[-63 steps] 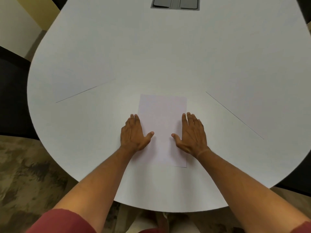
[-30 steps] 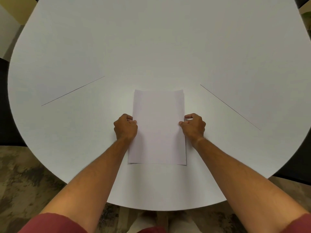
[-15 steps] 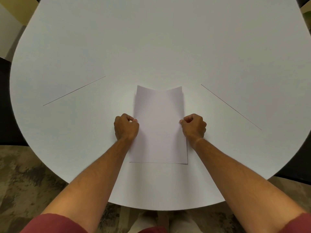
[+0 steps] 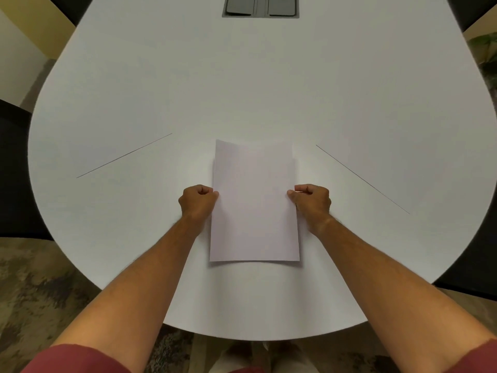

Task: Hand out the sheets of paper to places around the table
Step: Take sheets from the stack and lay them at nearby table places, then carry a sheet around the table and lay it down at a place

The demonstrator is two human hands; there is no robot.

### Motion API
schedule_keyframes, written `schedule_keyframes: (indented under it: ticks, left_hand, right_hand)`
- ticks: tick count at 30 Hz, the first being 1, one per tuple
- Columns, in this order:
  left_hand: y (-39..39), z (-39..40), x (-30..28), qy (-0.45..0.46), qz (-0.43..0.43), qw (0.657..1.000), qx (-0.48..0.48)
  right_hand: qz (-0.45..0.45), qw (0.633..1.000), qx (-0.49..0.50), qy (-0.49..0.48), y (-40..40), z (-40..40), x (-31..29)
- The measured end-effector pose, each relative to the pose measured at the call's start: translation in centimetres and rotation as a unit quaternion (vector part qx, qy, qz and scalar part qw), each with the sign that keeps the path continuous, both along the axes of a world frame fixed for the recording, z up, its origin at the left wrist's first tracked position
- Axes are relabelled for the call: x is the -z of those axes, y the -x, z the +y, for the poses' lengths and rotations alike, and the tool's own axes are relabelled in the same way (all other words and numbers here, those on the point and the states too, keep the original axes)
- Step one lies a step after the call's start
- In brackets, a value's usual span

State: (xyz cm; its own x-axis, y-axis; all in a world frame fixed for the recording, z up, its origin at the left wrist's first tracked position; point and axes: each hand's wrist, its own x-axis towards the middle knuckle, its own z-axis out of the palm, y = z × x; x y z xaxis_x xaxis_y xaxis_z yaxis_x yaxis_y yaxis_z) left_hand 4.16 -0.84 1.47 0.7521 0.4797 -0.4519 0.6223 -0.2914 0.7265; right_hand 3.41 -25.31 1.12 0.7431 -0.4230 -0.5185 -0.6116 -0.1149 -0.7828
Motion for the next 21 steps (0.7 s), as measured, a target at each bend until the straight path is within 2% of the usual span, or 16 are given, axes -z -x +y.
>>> schedule_keyframes:
  ticks: [5, 11, 21]
  left_hand:
    - [-0.3, 0.7, -1.8, 0.035, -0.015, 0.999, -0.021]
    - [-0.1, 1.1, -4.6, 0.065, -0.056, 0.996, -0.010]
    - [0.3, -0.1, -9.3, 0.086, -0.116, 0.989, 0.016]
  right_hand:
    - [-0.010, 0.996, -0.014, -0.086, -0.5, -1.2, -1.2]
    - [-0.040, 0.989, -0.030, -0.142, -0.5, -2.2, -3.7]
    - [-0.098, 0.979, -0.040, -0.173, 0.1, -4.4, -8.4]
